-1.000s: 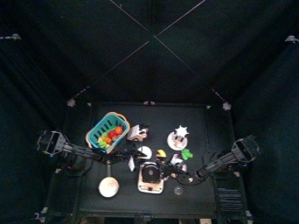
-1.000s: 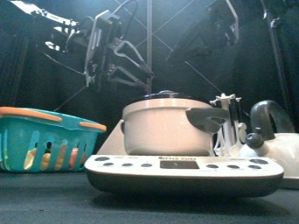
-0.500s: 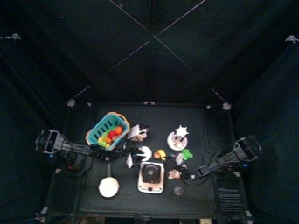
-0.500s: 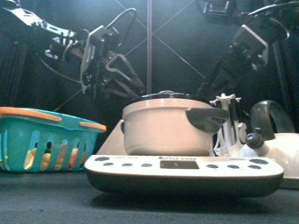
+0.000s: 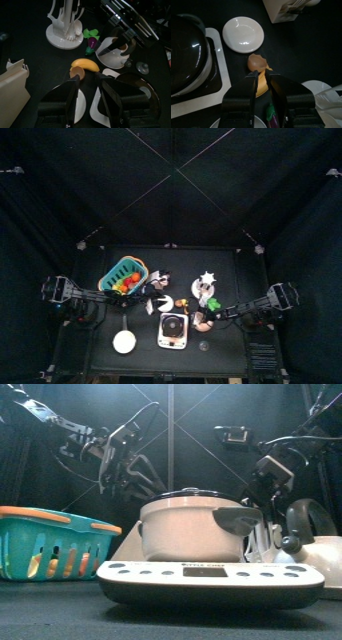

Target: Grabb eggshell half from table

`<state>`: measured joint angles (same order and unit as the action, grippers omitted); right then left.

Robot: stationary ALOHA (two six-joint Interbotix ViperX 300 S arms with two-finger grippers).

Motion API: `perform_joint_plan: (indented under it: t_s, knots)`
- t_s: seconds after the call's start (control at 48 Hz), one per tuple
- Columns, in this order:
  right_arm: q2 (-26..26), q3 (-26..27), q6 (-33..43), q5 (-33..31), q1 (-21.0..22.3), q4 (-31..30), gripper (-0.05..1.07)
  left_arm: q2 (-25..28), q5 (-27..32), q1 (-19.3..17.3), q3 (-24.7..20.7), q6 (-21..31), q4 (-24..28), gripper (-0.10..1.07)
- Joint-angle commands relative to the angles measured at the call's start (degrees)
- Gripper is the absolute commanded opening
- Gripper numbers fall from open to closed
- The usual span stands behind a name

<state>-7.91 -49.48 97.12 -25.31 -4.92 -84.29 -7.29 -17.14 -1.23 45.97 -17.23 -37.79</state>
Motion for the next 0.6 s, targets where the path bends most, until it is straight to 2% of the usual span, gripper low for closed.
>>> perform_joint_plan:
  t_s: [0.0,0.25,0.583]
  knots:
    - [0.26,1.58,0.09,3.25,2.20,-0.18,0.62,-0.18,-0.18,-0.09,-0.18,0.00,0.09,0.74]
    - [4.75,3.34,0.00,12.66,5.19,1.32,0.62,-0.35,-0.18,0.00,0.18,0.09,0.00,0.74]
    - [6.59,3.78,0.09,13.54,6.50,1.67,0.62,-0.35,0.00,0.00,0.26,0.09,0.00,0.74]
